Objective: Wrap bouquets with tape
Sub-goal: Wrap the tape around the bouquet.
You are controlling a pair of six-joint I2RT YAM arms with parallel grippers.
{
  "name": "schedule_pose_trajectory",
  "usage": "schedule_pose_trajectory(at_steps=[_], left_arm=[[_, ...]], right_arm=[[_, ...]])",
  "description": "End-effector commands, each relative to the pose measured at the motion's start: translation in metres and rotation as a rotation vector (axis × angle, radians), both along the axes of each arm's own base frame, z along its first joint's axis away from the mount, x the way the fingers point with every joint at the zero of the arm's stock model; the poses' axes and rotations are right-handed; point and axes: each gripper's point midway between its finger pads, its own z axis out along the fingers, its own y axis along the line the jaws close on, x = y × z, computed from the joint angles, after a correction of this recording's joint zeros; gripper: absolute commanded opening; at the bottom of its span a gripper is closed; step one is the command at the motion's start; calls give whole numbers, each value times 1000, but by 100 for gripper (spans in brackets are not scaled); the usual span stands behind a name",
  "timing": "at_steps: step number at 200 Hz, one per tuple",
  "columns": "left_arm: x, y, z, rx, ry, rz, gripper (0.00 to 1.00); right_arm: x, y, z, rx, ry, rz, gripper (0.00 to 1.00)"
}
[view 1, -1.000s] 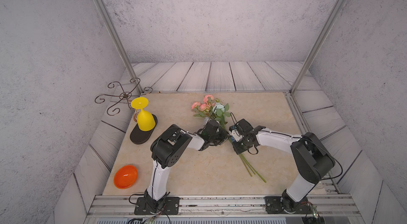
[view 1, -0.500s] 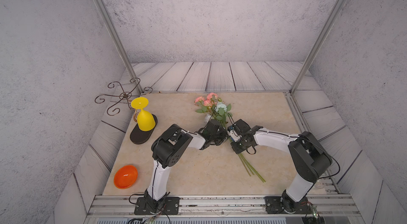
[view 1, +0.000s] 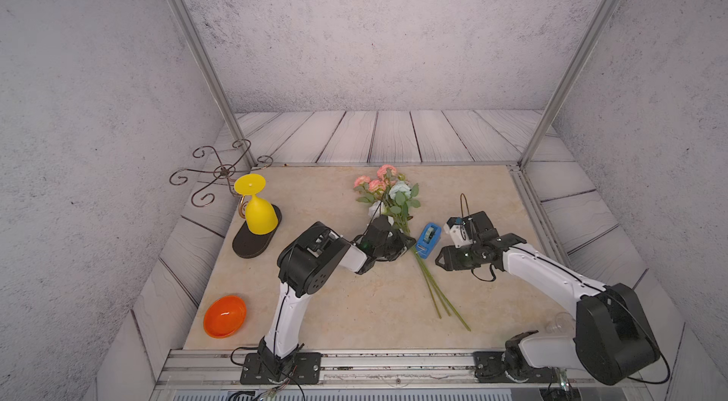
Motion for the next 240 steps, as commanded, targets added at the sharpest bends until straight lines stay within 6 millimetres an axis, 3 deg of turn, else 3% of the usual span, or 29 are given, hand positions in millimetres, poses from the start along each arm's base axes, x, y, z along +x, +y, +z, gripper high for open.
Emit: schedule_pose_trajectory(at_steps=[1,27,37,41,46,74,120,161,199,240], left_arm=[[-4,9,-20,49,-23,4,0],[-4,12,-25,47,-12,19,0],[-5,14,-27,50,0,30,0],[-6,14,-27,51,4,35,0],[-6,13,-26,50,5,39,0],[-9,11,-26,71,3,46,0],[-8,10,-27,59,10,48,0],[-7,10,-24,66,8,43,0],[-8,10,-23,63,8,40,0],[-6,11,-20,56,4,45,0]], right_arm=[[6,6,1,65,44,-35,56],[26,15,-13,93,94,-84,56],[36,20,-8,127,83,-104,57],[38,22,-6,139,80,-104,67],[41,24,-2,148,70,-107,69],[49,27,3,117,32,-72,71],[54,14,-13,39,39,-133,59],[48,4,-29,-7,39,-153,57],[64,15,-37,6,29,-165,56],[66,29,-47,-12,35,-133,55]])
